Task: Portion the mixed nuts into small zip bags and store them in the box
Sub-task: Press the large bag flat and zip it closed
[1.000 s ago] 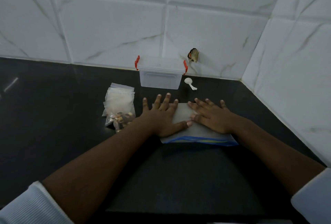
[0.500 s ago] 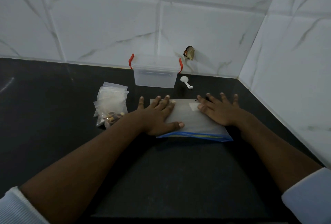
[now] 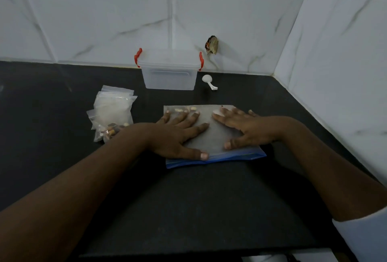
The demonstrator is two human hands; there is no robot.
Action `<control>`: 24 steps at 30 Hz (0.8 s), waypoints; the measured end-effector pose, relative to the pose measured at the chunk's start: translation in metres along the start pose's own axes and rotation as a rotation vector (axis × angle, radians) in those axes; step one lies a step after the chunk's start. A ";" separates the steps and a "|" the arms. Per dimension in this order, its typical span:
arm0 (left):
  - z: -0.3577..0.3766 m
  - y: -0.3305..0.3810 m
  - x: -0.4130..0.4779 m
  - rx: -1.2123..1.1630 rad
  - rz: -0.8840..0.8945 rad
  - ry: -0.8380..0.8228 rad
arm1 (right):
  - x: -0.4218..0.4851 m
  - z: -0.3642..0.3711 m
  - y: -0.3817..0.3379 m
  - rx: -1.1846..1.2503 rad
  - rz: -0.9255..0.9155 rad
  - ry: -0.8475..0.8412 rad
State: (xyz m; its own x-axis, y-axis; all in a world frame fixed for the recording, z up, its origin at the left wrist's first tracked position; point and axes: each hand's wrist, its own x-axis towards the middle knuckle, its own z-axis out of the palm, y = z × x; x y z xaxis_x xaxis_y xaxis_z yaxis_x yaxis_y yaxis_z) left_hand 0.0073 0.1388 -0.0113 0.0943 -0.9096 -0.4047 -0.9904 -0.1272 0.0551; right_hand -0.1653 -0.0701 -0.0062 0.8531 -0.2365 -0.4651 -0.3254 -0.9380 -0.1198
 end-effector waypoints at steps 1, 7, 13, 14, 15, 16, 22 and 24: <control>0.000 0.000 0.000 0.005 -0.002 -0.008 | 0.000 0.000 0.002 -0.030 0.003 -0.010; 0.003 -0.001 0.002 0.027 -0.006 -0.011 | -0.010 -0.008 0.012 -0.059 0.135 -0.057; 0.004 -0.005 0.006 0.029 -0.001 -0.023 | -0.043 -0.018 0.021 0.205 0.053 0.263; 0.004 -0.005 0.007 0.029 0.000 -0.023 | -0.046 -0.021 0.018 0.278 -0.063 0.328; 0.004 -0.005 0.007 0.030 0.002 -0.021 | -0.048 -0.022 0.013 0.319 -0.156 0.355; 0.004 -0.005 0.008 0.029 0.004 -0.019 | -0.049 -0.021 0.005 0.346 -0.208 0.329; 0.003 -0.006 0.006 0.008 0.013 -0.002 | -0.055 -0.013 -0.003 0.327 -0.214 0.043; 0.003 -0.008 0.007 0.009 -0.004 0.004 | -0.054 -0.010 0.005 0.348 -0.217 0.102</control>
State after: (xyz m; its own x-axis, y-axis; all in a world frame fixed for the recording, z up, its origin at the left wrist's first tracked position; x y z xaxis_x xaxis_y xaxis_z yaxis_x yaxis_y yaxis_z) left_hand 0.0159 0.1344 -0.0171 0.0988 -0.9108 -0.4009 -0.9908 -0.1274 0.0452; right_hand -0.2086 -0.0644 0.0275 0.9474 -0.0834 -0.3091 -0.2371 -0.8315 -0.5024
